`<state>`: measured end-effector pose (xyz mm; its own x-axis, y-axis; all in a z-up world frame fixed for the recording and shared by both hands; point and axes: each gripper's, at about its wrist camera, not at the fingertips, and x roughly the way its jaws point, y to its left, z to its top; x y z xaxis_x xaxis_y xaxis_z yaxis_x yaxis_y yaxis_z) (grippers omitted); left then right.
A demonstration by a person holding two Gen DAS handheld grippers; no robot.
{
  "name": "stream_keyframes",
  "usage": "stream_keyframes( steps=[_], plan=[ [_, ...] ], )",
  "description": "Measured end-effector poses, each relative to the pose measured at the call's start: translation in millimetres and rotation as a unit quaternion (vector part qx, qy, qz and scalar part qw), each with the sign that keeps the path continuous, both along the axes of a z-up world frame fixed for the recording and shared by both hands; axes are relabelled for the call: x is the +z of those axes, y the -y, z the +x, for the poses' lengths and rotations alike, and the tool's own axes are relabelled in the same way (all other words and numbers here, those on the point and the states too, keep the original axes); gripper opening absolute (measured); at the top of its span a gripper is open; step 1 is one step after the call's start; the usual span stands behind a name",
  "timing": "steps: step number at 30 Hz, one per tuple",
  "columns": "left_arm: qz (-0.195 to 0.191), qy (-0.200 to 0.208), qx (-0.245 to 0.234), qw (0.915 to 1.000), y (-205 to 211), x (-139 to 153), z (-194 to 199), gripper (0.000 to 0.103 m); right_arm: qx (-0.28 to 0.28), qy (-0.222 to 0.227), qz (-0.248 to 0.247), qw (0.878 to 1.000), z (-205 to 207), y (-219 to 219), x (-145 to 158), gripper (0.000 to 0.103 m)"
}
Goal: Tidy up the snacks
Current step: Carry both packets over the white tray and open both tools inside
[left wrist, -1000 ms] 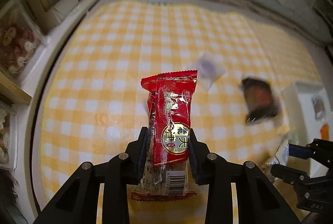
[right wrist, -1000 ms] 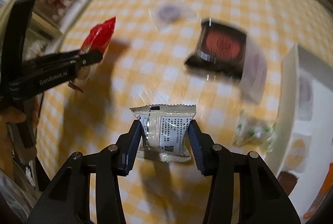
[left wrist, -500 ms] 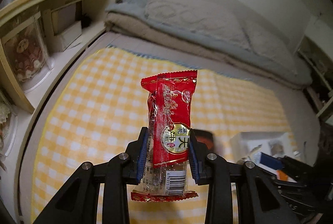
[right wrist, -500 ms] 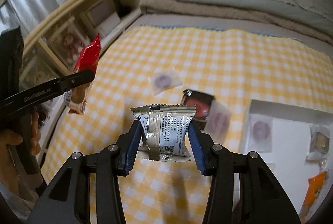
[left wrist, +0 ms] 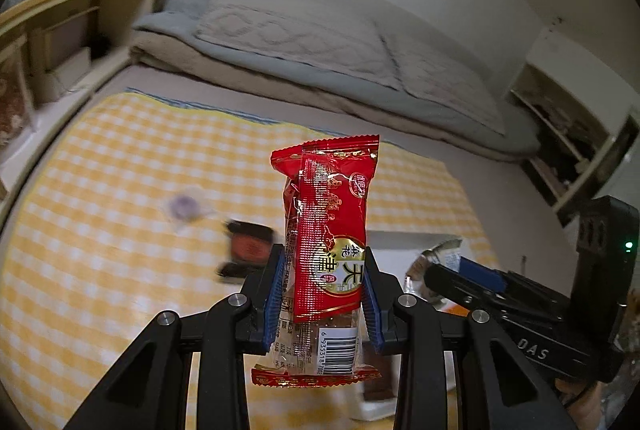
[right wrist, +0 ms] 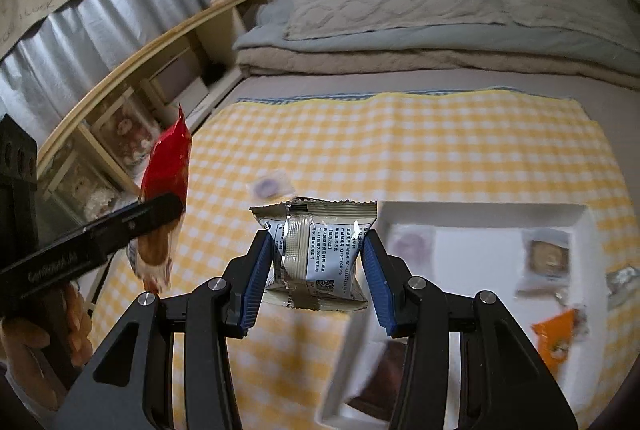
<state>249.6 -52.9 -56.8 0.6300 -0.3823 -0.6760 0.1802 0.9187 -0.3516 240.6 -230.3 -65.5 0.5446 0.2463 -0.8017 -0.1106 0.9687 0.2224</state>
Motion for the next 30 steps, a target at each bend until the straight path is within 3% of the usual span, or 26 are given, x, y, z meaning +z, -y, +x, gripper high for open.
stream_keyframes(
  steps=[6, 12, 21, 30],
  plan=[
    [-0.029, -0.031, -0.042, 0.9982, 37, -24, 8, 0.034, -0.030, -0.015, -0.028, 0.999, -26, 45, 2, 0.047],
    [-0.057, -0.079, -0.090, 0.9912, 75, -55, 24, 0.034, -0.068, -0.042, -0.031, 0.996, -48, 97, -4, 0.047],
    [-0.091, -0.146, -0.149, 0.9737, 137, -112, 45, 0.034, -0.103, -0.075, -0.003, 0.992, -72, 155, -14, 0.047],
    [-0.105, -0.241, -0.148, 0.9535, 164, -182, 75, 0.034, -0.107, -0.135, 0.029, 0.985, -81, 188, -46, 0.047]
  ],
)
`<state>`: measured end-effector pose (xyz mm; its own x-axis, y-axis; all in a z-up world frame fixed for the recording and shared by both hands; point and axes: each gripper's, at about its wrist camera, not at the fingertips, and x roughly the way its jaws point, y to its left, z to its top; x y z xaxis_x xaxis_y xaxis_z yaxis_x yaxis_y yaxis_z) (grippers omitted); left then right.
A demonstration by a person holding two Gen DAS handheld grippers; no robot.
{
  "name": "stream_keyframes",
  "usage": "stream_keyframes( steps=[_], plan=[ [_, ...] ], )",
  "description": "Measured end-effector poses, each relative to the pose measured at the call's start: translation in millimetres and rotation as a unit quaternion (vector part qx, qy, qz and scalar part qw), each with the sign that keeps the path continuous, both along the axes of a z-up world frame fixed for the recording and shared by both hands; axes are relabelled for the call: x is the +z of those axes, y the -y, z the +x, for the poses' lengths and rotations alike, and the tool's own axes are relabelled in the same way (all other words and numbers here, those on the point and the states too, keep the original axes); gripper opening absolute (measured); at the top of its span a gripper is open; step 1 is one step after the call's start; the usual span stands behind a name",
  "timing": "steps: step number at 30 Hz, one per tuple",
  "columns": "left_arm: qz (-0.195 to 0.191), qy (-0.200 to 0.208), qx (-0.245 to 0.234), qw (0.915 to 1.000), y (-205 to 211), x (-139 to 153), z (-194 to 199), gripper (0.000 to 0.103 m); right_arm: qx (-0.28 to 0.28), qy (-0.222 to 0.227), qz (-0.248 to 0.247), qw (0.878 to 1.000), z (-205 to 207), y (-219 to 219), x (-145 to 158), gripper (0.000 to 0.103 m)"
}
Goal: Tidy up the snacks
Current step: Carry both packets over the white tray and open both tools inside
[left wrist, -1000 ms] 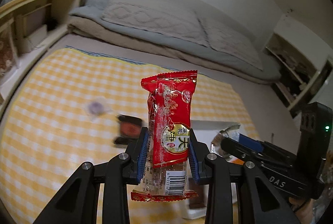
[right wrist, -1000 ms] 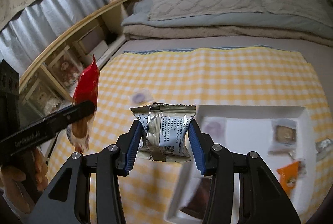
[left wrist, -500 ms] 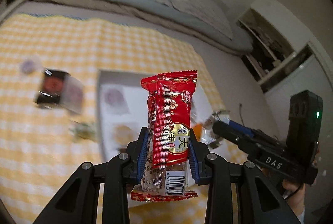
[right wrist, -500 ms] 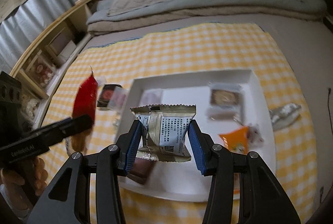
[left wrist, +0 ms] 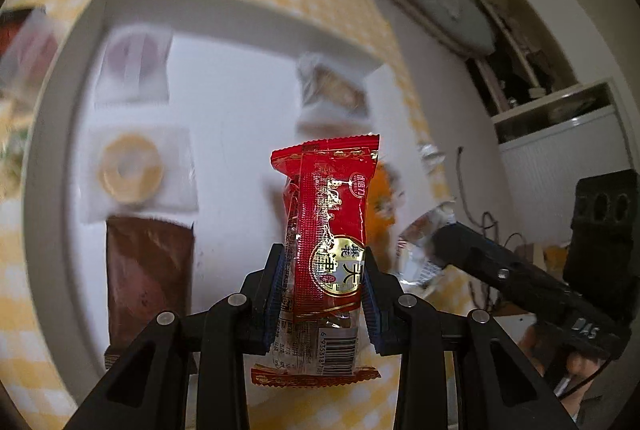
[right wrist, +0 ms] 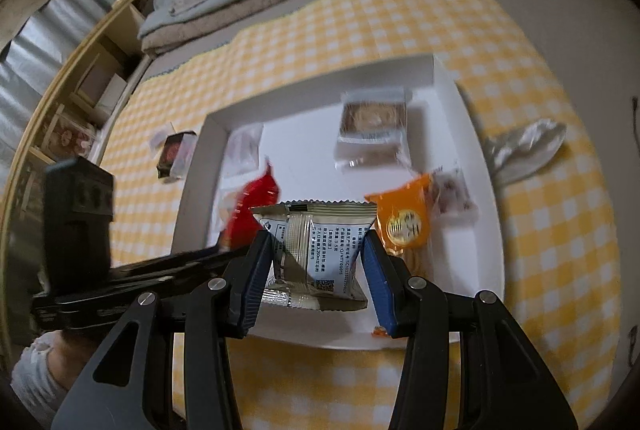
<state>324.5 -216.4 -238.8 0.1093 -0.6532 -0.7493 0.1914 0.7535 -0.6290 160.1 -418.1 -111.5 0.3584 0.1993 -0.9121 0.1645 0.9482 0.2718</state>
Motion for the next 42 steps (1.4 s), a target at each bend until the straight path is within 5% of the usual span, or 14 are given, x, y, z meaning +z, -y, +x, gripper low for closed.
stream_keyframes(
  steps=[7, 13, 21, 30, 36, 42],
  plan=[
    [0.050, -0.013, 0.013, 0.9986, -14, -20, 21, 0.034, 0.010, -0.059, 0.051, 0.997, 4, 5, -33, 0.047],
    [0.098, 0.014, 0.024, 0.9948, -27, -6, 16, 0.034, 0.022, -0.099, 0.020, 0.995, 8, -2, -51, 0.047],
    [0.136, 0.046, -0.006, 0.9896, -11, 9, -15, 0.037, 0.003, -0.043, 0.005, 0.999, 0, 20, -10, 0.047],
    [0.120, 0.080, -0.040, 0.9887, 9, 30, -33, 0.054, 0.013, -0.092, 0.045, 0.995, 3, 3, -43, 0.047],
    [0.132, 0.077, -0.051, 0.9869, 11, 32, -36, 0.054, 0.026, -0.138, -0.008, 0.990, 5, -9, -70, 0.046],
    [0.136, 0.070, -0.057, 0.9866, 10, 32, -39, 0.049, -0.002, -0.128, -0.043, 0.991, 4, 8, -63, 0.044]
  ],
)
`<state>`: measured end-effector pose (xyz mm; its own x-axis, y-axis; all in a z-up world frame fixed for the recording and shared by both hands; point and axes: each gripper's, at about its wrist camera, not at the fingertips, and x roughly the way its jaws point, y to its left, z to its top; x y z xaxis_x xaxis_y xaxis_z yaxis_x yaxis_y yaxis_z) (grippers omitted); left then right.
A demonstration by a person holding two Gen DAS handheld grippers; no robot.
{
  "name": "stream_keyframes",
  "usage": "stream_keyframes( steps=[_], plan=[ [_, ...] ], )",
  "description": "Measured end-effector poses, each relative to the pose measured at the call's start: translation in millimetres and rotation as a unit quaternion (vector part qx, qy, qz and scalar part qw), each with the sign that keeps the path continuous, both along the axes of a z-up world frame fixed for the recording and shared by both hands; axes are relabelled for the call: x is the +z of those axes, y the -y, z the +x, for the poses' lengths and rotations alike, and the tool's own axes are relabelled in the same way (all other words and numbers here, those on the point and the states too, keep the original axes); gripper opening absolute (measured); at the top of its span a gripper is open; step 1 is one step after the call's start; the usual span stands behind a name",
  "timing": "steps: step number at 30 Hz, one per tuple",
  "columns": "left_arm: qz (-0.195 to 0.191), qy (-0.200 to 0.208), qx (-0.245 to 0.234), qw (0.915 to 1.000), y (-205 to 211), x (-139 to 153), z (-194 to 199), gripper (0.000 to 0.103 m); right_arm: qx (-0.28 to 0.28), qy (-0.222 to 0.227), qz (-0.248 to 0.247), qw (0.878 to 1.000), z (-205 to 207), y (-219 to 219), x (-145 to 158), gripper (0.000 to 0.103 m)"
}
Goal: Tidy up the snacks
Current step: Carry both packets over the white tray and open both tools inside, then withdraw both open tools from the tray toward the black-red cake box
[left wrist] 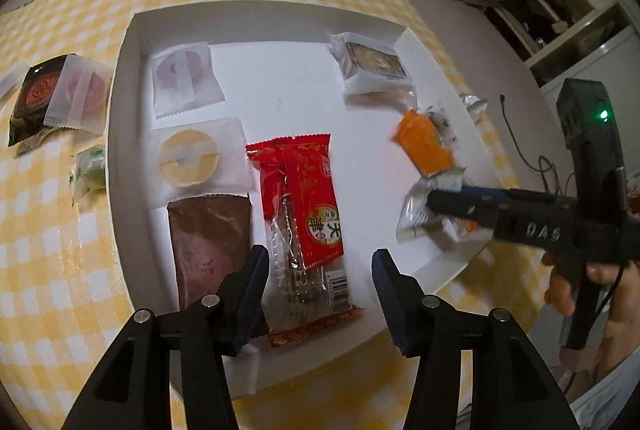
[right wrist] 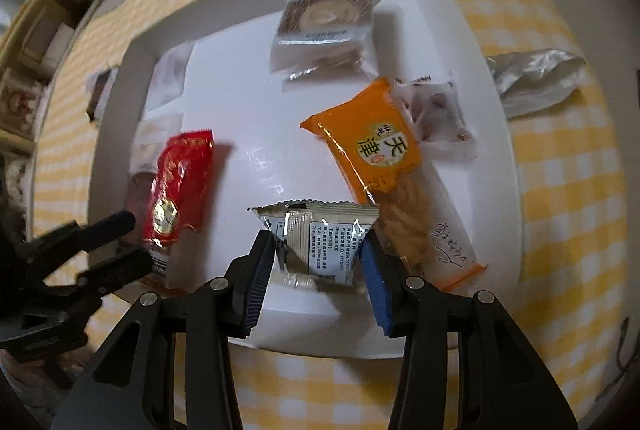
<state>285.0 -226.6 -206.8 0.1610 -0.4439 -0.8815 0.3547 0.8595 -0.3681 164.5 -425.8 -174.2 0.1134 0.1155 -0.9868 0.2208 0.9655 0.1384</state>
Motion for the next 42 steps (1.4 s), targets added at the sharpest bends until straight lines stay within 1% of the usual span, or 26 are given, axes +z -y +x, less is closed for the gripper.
stream_keyframes(
  steps=[3, 5, 6, 7, 8, 9, 10, 11, 12, 13, 14, 15, 17, 19, 22, 26, 31, 33, 37, 38, 42],
  plan=[
    [0.001, 0.002, 0.000, 1.0000, 0, 2, -1, 0.048, -0.010, 0.016, 0.001, 1.000, 0, 4, 8, 0.044],
    [0.001, 0.007, 0.000, 1.0000, -1, 5, -1, 0.047, -0.013, 0.025, 0.010, 1.000, -1, 3, 14, 0.046],
    [0.001, 0.009, -0.001, 1.0000, -2, 6, -1, 0.044, -0.016, 0.026, 0.010, 0.999, -1, 3, 16, 0.052],
    [0.002, 0.011, -0.001, 0.9999, -2, 8, -2, 0.042, -0.016, 0.025, 0.011, 1.000, -1, 2, 17, 0.054],
    [0.002, 0.012, 0.000, 0.9999, -3, 10, -2, 0.038, -0.013, 0.026, 0.009, 1.000, -2, 1, 19, 0.056],
    [0.002, 0.013, 0.000, 0.9999, -4, 11, -2, 0.032, -0.007, 0.029, 0.004, 1.000, -3, -2, 21, 0.057],
    [0.003, 0.015, 0.001, 0.9999, -4, 12, -2, 0.028, -0.003, 0.028, 0.002, 1.000, -3, -5, 22, 0.057],
    [0.002, 0.016, 0.001, 0.9999, -5, 13, -2, 0.019, -0.001, 0.029, 0.000, 1.000, -4, -6, 24, 0.057],
    [0.002, 0.017, 0.001, 0.9999, -5, 14, -1, 0.013, 0.001, 0.033, -0.003, 0.999, -5, -8, 26, 0.052],
    [0.000, 0.017, 0.001, 0.9999, -5, 14, -1, 0.013, 0.003, 0.037, -0.005, 0.999, -6, -11, 27, 0.046],
    [-0.001, 0.017, 0.000, 0.9998, -4, 15, -1, 0.013, 0.009, 0.042, -0.004, 0.999, -6, -14, 28, 0.029],
    [-0.002, 0.018, -0.001, 0.9998, -3, 15, -1, 0.013, 0.016, 0.044, -0.001, 0.999, -4, -18, 27, 0.019],
    [-0.001, 0.017, -0.005, 0.9998, 0, 14, 0, 0.013, 0.027, 0.041, 0.001, 0.999, -3, -24, 23, 0.014],
    [0.006, 0.015, -0.010, 0.9998, 4, 10, 0, 0.013, 0.042, 0.030, -0.010, 0.999, 1, -32, 14, 0.014],
    [0.018, 0.007, -0.009, 0.9998, 7, 2, 2, 0.013, 0.055, 0.004, -0.039, 0.998, 7, -38, -5, 0.014],
    [0.021, 0.006, -0.006, 0.9998, 9, -2, 5, 0.012, 0.054, -0.004, -0.051, 0.997, 11, -38, -15, 0.014],
    [0.027, 0.009, -0.010, 0.9995, 13, -6, 8, 0.011, 0.047, -0.007, -0.035, 0.998, 11, -31, -20, 0.015],
    [0.031, 0.012, -0.010, 0.9994, 13, -6, 8, 0.011, 0.046, -0.006, -0.035, 0.998, 11, -32, -23, 0.015],
    [0.016, 0.022, -0.008, 0.9996, 13, 5, 8, 0.011, 0.039, 0.000, -0.028, 0.999, 10, -28, -18, 0.015],
    [0.017, 0.028, -0.009, 0.9994, 12, 8, 7, 0.011, 0.032, 0.004, -0.020, 0.999, 10, -26, -15, 0.018],
    [0.016, 0.039, -0.014, 0.9990, 8, 18, 2, 0.011, 0.017, 0.026, -0.012, 0.999, 3, -20, 3, 0.018]
  ],
)
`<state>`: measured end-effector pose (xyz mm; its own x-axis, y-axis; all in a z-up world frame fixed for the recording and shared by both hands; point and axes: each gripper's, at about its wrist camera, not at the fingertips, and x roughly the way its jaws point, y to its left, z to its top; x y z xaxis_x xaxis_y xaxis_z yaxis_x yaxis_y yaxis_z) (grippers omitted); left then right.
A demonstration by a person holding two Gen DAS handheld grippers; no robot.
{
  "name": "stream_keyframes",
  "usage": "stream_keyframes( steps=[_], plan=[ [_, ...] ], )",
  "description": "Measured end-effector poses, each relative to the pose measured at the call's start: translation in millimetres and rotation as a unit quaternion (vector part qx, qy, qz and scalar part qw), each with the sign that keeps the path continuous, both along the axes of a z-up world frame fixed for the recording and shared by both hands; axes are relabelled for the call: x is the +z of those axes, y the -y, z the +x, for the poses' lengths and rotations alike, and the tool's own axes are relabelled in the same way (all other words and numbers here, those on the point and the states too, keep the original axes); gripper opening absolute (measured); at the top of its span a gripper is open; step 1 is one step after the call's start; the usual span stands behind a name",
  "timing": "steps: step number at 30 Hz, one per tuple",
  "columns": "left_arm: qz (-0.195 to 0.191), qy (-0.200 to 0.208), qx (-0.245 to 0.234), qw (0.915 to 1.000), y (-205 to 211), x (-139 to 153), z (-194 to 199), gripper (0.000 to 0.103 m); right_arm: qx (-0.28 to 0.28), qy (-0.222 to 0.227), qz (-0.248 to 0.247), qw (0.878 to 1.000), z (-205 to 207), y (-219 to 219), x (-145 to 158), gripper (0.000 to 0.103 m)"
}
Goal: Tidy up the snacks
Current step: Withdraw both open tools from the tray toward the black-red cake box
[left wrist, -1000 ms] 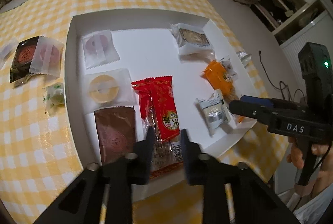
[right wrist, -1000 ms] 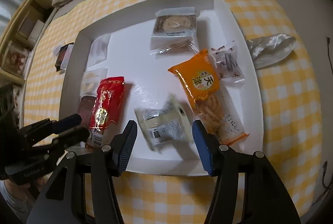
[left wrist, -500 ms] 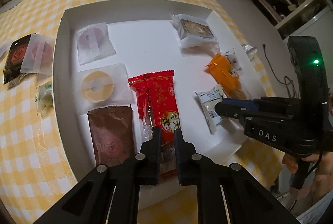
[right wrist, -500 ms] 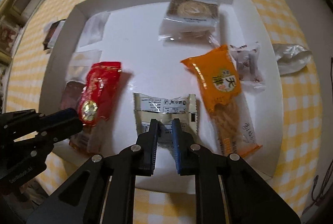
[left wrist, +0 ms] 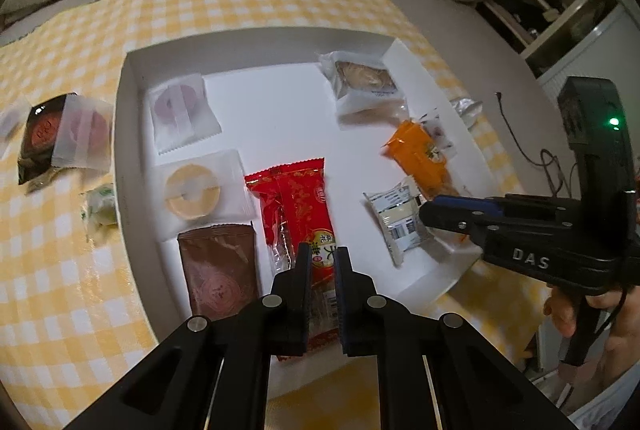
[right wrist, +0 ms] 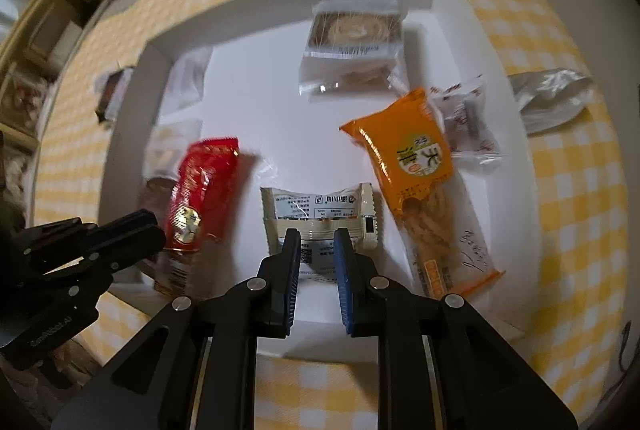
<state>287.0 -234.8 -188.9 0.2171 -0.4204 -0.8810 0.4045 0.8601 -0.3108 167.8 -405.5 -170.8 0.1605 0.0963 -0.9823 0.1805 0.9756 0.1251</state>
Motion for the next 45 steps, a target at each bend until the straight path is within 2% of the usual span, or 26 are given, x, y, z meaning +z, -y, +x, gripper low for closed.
stream_keyframes(
  steps=[7, 10, 15, 17, 19, 21, 23, 25, 26, 27, 29, 35, 45],
  plan=[
    [0.005, 0.023, -0.009, 0.9997, -11, 20, -17, 0.013, -0.003, 0.045, -0.010, 0.999, -23, -8, 36, 0.019],
    [0.010, 0.039, -0.009, 0.9992, -19, 31, -27, 0.015, -0.014, 0.063, -0.018, 0.998, -34, -12, 47, 0.034],
    [0.011, 0.060, 0.000, 0.9981, -36, 45, -43, 0.052, -0.017, 0.094, -0.044, 0.994, -52, -23, 62, 0.051],
    [0.011, 0.074, 0.005, 0.9972, -45, 52, -50, 0.061, -0.018, 0.103, -0.051, 0.993, -56, -28, 66, 0.054],
    [0.009, 0.082, 0.009, 0.9965, -53, 58, -55, 0.072, -0.019, 0.113, -0.061, 0.991, -61, -31, 73, 0.062],
    [0.005, 0.090, 0.016, 0.9958, -63, 63, -59, 0.093, -0.020, 0.127, -0.071, 0.989, -64, -34, 79, 0.077],
    [0.004, 0.100, 0.023, 0.9947, -73, 70, -62, 0.102, -0.021, 0.141, -0.084, 0.986, -67, -37, 85, 0.083],
    [0.003, 0.113, 0.030, 0.9931, -83, 78, -65, 0.103, -0.019, 0.148, -0.095, 0.984, -68, -38, 89, 0.092],
    [0.004, 0.118, 0.033, 0.9925, -88, 82, -66, 0.103, -0.017, 0.153, -0.103, 0.983, -68, -40, 92, 0.101],
    [0.004, 0.121, 0.035, 0.9920, -92, 85, -67, 0.103, -0.015, 0.156, -0.110, 0.982, -68, -42, 94, 0.103],
    [0.006, 0.131, 0.042, 0.9905, -100, 91, -68, 0.103, -0.008, 0.163, -0.124, 0.979, -69, -46, 99, 0.103],
    [0.019, 0.164, 0.056, 0.9847, -129, 118, -71, 0.103, -0.009, 0.206, -0.124, 0.971, -65, -60, 122, 0.103],
    [0.021, 0.210, 0.088, 0.9735, -190, 171, -72, 0.103, 0.028, 0.262, -0.098, 0.960, -36, -105, 153, 0.103]
  ],
)
